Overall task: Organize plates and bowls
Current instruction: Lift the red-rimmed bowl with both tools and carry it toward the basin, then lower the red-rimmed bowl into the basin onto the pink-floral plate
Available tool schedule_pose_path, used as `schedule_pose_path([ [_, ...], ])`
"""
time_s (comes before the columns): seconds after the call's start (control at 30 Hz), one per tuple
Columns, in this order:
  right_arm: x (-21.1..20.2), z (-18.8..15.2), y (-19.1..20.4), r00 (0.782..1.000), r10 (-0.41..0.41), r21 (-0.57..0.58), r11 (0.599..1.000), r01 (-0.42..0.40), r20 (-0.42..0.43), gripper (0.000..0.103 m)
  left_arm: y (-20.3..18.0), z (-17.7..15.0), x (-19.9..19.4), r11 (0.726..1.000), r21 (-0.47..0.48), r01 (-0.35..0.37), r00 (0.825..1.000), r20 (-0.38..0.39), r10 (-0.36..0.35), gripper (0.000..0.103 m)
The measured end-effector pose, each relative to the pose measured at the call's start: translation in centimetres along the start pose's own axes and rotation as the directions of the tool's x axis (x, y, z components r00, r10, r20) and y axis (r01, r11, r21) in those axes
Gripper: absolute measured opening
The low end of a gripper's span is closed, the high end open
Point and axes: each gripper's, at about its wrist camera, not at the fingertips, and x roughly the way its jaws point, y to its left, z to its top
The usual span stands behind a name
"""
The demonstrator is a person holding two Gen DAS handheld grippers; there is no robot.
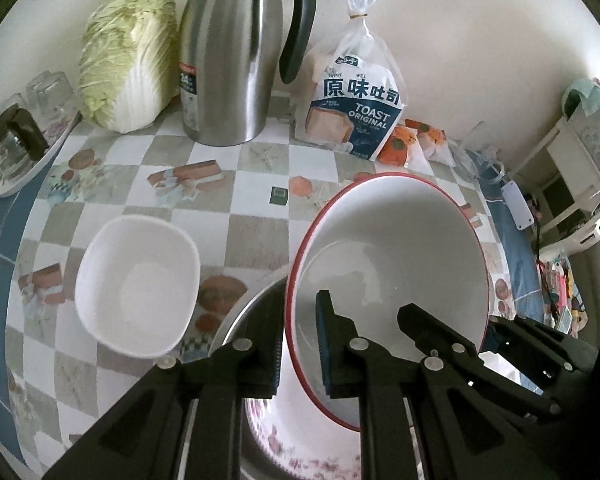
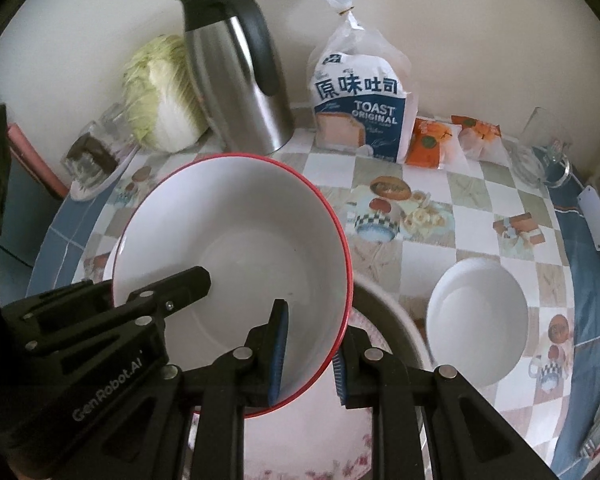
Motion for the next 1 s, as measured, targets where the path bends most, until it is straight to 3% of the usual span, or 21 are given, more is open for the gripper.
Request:
schedule_pose_path([
  [0.27, -0.9, -2.8, 0.3, 0.999, 0.046, 0.042, 0.998, -0.046, 0.005, 0.022, 0.8, -3.1, -0.6, 1.000, -0.027, 0.011, 1.000, -0.020, -0.012, 0.014],
  [0.53, -0.2, -5.4, 1.1, 0.999, 0.037, 0.035, 0.999, -0.037, -0.011, 0.022, 1.5, -5.5, -0.4, 0.999, -0.054, 0.010, 0.999, -0.042, -0.012, 0.014],
  [1.0, -0.2, -8.0, 0.4, 0.999, 0.040, 0.101, 0.994, -0.038, -0.012, 0.022, 1.2, -6.9, -0.2, 0.998, -0.061, 0.022, 0.998, -0.058, -0.026, 0.015],
])
